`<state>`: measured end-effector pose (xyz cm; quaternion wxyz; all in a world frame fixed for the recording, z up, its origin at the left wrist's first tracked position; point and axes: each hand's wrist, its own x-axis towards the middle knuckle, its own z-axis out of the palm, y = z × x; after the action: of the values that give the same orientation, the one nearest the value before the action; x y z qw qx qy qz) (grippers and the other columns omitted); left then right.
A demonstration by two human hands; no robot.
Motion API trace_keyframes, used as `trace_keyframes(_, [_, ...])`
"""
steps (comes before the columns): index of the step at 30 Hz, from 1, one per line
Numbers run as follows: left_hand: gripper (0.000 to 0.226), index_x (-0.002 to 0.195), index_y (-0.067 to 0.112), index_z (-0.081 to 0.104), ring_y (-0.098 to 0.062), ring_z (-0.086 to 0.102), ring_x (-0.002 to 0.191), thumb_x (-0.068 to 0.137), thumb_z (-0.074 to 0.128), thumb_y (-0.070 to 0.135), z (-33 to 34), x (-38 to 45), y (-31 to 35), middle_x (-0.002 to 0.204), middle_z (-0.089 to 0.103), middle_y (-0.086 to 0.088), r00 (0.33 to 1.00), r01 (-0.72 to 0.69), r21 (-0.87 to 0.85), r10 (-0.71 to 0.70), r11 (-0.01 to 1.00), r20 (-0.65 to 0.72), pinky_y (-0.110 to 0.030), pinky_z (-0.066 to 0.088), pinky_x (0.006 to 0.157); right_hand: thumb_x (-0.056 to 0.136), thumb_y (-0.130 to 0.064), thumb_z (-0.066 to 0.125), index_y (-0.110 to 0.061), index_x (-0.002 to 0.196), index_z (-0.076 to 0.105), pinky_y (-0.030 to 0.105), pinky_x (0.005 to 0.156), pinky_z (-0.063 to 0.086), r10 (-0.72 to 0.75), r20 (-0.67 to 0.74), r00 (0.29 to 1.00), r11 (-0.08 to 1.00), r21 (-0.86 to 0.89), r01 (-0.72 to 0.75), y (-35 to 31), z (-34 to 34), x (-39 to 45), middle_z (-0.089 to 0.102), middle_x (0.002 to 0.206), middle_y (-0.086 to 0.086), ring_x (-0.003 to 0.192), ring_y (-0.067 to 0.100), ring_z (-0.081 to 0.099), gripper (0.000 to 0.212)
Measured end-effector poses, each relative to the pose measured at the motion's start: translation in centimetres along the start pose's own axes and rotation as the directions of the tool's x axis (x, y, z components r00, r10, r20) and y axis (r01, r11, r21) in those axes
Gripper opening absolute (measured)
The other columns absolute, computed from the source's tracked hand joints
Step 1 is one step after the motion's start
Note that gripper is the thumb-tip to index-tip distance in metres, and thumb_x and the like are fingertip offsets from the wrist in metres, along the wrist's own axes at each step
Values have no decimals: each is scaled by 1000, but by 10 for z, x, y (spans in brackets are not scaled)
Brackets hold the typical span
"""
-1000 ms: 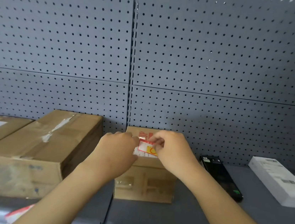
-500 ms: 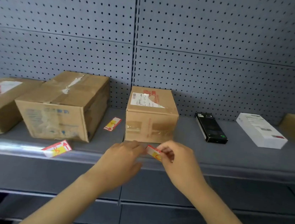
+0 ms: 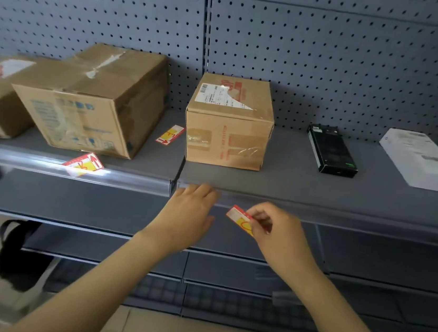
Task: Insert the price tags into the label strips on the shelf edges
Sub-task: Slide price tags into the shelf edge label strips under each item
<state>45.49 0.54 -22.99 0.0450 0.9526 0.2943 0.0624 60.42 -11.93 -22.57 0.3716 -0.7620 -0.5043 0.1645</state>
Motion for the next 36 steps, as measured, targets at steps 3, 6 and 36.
trace_keyframes(3, [43,134,17,43,-26,45,119,92,51,25,5,7,-1,131,46,-3,1000,13,5,-13,1000,-11,-37,36,101,85,-6,62,-26,88,64,17,66,48,-4,-3,1000,1000,-8,3,2,3,9,64,84,-12,79,1,60,21])
trace_keyframes(6, [39,129,18,48,-26,47,115,91,52,22,6,13,-5,126,49,-2,999,11,-10,-11,1000,-31,-36,36,98,85,-5,62,-25,88,65,14,64,47,-13,-18,1000,1000,-5,13,-2,6,21,63,80,-14,77,0,60,20])
trace_keyframes(36, [47,136,17,41,-26,42,124,91,51,13,7,13,-14,140,38,-5,998,-67,-27,67,997,3,-41,40,103,88,-17,61,-22,94,62,33,70,51,-296,1,955,911,-299,283,-25,35,72,62,93,-3,88,14,55,9])
